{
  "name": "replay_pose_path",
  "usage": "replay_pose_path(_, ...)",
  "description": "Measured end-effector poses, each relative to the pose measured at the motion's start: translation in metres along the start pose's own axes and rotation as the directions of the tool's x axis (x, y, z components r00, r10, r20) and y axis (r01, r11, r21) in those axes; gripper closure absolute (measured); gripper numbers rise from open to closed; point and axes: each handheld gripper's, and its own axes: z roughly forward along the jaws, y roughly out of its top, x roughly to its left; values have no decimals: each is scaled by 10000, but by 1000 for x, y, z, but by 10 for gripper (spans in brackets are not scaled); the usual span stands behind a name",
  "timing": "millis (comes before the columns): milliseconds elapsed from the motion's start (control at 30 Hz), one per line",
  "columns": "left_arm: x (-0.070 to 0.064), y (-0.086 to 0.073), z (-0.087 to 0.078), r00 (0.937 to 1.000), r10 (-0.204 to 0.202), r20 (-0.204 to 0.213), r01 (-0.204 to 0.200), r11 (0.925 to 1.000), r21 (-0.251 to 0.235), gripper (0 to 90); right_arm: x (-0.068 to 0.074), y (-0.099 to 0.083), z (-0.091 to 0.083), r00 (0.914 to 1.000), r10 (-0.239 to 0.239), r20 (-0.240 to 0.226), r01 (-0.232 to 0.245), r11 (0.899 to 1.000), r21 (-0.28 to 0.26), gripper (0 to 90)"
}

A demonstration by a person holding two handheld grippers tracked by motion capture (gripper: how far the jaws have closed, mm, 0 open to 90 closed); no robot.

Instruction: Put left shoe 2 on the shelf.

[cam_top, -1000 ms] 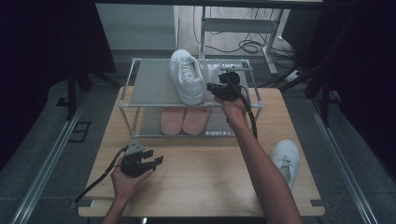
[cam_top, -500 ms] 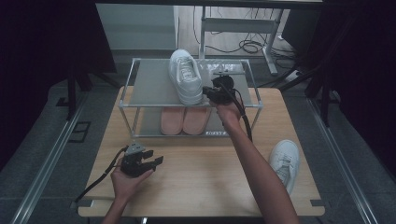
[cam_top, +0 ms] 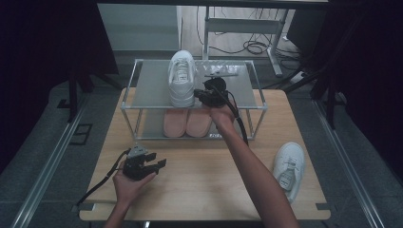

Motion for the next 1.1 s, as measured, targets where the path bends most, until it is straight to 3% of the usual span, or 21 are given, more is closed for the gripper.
replay_pose_path(267, 0, 0, 0, 10000, 28, 23, -28, 10000, 18, 463, 12, 0, 7, 9998, -91, -202, 92, 10000, 32, 899)
replay_pose_path(500, -1, 0, 0, 10000, -20, 26, 20, 10000, 8, 463, 9, -1, 5, 9996, -32, -273, 32, 10000, -8, 898)
replay_pose_path(1100, -1, -1, 2, 10000, 1, 24, -1, 9999, 136, 460, -13, -18, -44, 9994, -259, -211, 248, 9983, -524, 896)
